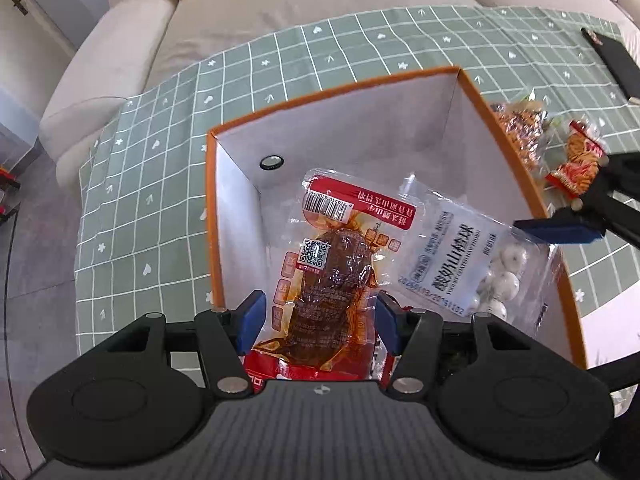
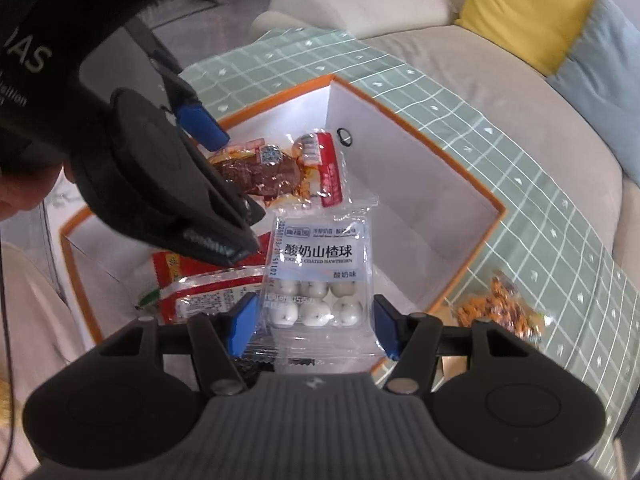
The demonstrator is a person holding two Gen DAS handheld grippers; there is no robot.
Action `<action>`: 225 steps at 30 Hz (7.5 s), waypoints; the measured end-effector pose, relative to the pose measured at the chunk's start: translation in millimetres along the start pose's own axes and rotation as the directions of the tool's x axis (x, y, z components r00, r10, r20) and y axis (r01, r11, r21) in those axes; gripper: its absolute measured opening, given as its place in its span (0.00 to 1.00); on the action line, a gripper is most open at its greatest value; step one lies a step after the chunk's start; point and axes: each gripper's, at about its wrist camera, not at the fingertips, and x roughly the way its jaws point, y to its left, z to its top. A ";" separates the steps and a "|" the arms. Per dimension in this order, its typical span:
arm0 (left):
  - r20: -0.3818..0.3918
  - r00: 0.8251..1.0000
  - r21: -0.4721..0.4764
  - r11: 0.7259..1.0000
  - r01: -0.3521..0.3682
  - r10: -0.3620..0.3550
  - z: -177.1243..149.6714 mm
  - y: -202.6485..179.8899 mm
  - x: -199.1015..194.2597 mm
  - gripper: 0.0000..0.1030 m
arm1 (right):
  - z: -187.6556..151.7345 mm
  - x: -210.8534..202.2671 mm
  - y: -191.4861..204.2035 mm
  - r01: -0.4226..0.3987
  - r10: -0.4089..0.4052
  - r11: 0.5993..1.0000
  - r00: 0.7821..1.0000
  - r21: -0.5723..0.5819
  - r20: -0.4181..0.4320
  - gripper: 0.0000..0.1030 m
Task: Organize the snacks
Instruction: 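Lift both packets and carry them over the orange box, then open both tools to drop the packets into the box, then move both tools back over the remaining snacks, then grasp the peanut packet with the left tool while the right tool grasps the red Mimi bag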
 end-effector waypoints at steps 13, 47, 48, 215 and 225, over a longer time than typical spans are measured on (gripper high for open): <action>-0.017 0.998 0.085 0.995 -0.058 0.060 1.8 -9.5 41.5 0.65 | 0.2 43.0 4.9 0.070 -0.075 0.988 0.997 -0.138 -0.027 0.57; 0.038 0.997 0.055 0.996 -0.070 0.068 -6.8 -23.0 18.5 0.76 | -21.4 -0.1 21.6 0.255 -0.239 0.950 0.965 -0.181 0.109 0.78; 0.046 0.997 0.047 0.996 -0.071 0.069 -7.5 -23.5 14.5 0.76 | -22.9 -5.1 20.5 0.260 -0.242 0.951 0.963 -0.170 0.118 0.78; 0.094 0.977 0.122 0.976 0.181 -0.192 14.3 -239.4 66.3 0.90 | -236.9 11.8 -208.1 0.132 -0.299 0.552 0.953 0.823 0.047 0.69; 0.088 0.976 0.102 0.977 0.189 -0.198 14.8 -239.5 64.6 0.83 | -238.0 10.7 -198.6 0.156 -0.287 0.604 0.958 0.781 0.030 0.44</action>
